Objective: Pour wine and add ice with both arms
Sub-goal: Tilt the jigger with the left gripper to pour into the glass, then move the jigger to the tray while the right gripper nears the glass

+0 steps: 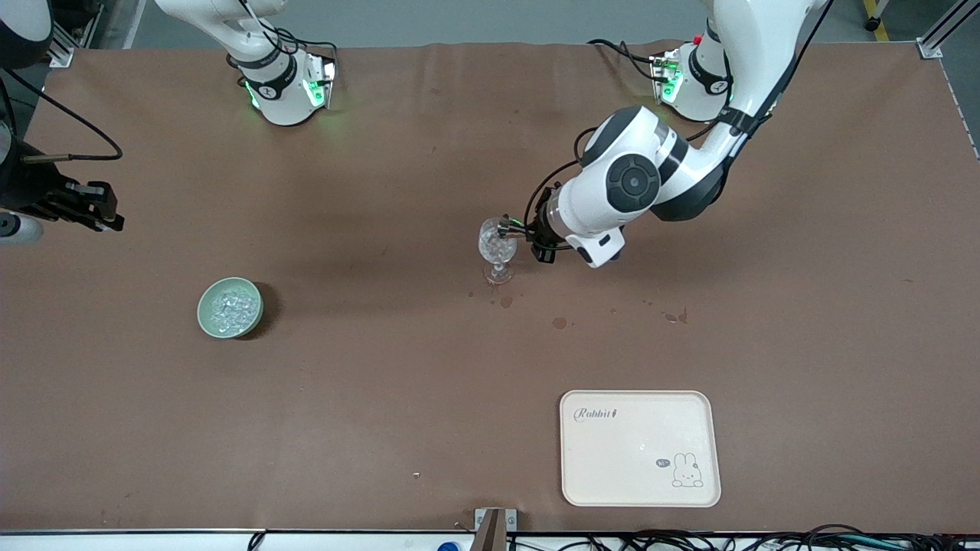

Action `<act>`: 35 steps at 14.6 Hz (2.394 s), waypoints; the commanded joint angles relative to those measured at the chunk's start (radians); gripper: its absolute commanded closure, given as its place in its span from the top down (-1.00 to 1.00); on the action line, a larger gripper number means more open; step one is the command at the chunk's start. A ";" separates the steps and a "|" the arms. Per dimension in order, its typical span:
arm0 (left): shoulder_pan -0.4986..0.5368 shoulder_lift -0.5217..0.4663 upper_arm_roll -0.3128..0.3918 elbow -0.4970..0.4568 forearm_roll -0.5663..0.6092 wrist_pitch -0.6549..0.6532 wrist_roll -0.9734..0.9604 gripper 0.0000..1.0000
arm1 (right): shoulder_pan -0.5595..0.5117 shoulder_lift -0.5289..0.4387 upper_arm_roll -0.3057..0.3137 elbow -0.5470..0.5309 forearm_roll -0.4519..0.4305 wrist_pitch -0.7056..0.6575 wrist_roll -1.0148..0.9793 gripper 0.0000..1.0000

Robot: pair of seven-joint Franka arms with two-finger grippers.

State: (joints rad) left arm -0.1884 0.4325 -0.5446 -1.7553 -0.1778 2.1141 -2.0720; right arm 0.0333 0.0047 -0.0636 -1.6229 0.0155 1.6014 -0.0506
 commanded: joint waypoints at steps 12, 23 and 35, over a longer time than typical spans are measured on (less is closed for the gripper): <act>0.001 0.002 0.006 0.048 0.019 -0.083 -0.042 -1.00 | 0.002 -0.020 -0.001 -0.026 0.001 0.003 0.012 -0.87; 0.187 0.028 0.011 0.114 -0.425 -0.083 0.357 -1.00 | 0.005 -0.020 -0.001 -0.026 0.001 0.008 0.012 -0.87; 0.460 0.480 0.012 0.467 -0.803 -0.008 0.841 -1.00 | 0.347 0.105 0.004 0.014 0.008 0.095 0.461 -0.90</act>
State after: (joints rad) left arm 0.2477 0.8362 -0.5163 -1.3460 -0.8752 2.0883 -1.3147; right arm 0.3139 0.0581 -0.0504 -1.6364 0.0189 1.6710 0.3286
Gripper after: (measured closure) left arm 0.784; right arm 0.749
